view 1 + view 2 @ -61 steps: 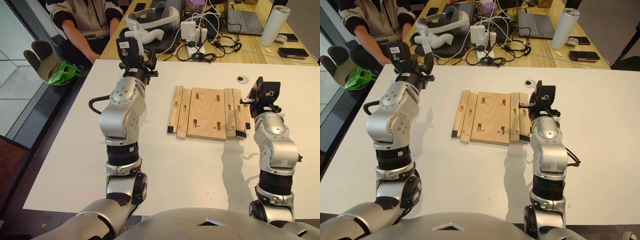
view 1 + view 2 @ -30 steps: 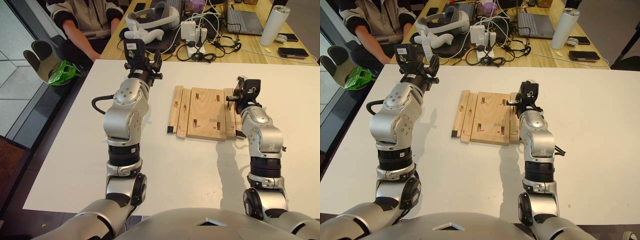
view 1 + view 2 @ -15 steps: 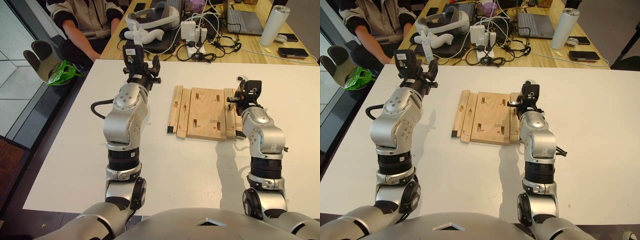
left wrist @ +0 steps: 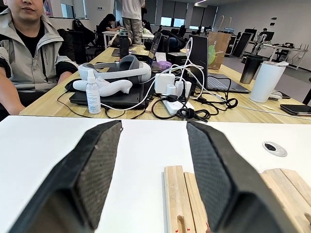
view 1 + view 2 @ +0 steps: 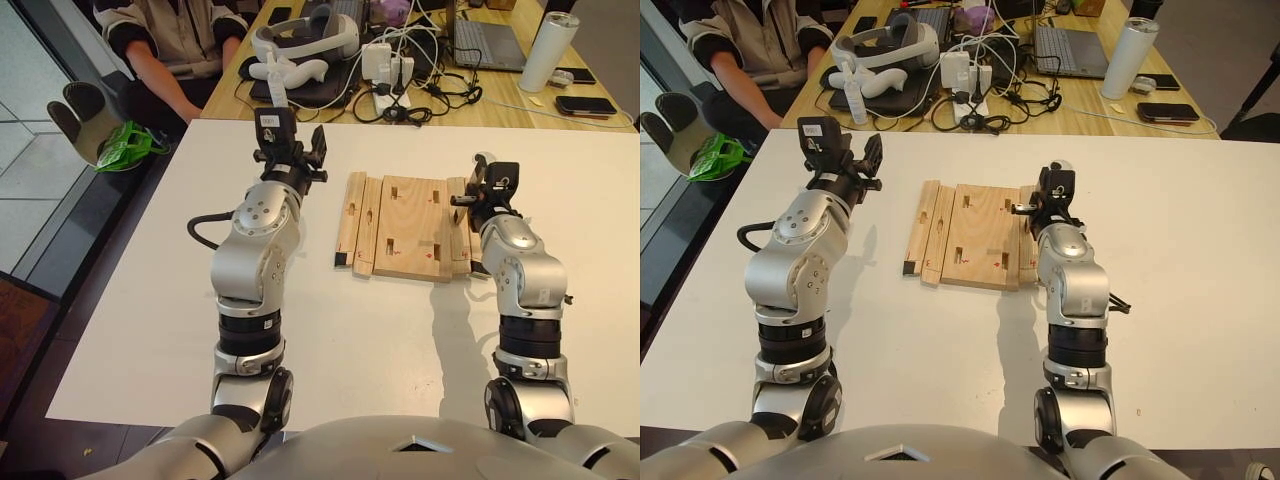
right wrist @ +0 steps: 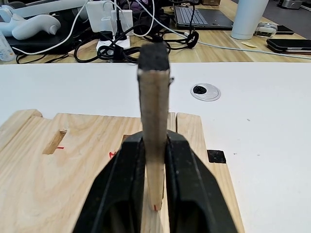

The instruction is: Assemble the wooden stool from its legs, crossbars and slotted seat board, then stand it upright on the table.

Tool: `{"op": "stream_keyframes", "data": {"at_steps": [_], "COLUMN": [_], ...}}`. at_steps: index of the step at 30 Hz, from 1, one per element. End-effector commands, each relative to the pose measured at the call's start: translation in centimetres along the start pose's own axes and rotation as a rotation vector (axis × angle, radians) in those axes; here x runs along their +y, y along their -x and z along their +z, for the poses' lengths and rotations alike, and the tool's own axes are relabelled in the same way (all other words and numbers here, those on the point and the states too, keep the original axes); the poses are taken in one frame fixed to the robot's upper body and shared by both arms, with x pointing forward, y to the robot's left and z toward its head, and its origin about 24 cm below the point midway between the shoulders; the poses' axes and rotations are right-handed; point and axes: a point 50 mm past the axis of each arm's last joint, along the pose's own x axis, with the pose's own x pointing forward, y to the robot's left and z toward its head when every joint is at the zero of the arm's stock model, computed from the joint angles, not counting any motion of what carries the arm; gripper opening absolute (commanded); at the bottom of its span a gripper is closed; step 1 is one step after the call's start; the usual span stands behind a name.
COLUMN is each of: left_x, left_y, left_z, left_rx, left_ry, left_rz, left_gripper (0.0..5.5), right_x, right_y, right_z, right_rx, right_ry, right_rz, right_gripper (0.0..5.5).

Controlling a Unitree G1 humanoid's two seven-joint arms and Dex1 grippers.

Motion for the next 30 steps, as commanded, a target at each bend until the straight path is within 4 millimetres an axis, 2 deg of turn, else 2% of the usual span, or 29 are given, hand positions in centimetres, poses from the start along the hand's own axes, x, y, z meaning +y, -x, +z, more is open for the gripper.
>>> {"op": "stream_keyframes", "data": {"at_steps": [1,12,20,30], "left_x": [-0.8,-1.3,-1.7,-2.0], "left_y": [0.0,0.1,0.0,0.1], "left_z": [-0.2,-0.1,0.0,-0.1], "left_rx": [0.017,0.022,0.015,0.012], "left_ry": [-0.001,-0.005,0.001,0.014], "left_rz": [-0.035,-0.061,-0.069,-0.069], "left_gripper": [2.47,2.47,2.47,2.47], "right_x": [-0.7,-1.6,-0.8,-0.9], "right_y": [-0.3,-1.1,-2.5,-3.3], "right_z": [-0.5,-0.6,0.6,0.6], "right_rx": [0.021,0.000,-0.058,-0.067], "right_ry": [0.001,0.010,-0.004,-0.009], "right_rz": [-0.032,-0.068,-0.051,-0.052], "right_gripper": [0.40,0.40,0.40,0.40]}}
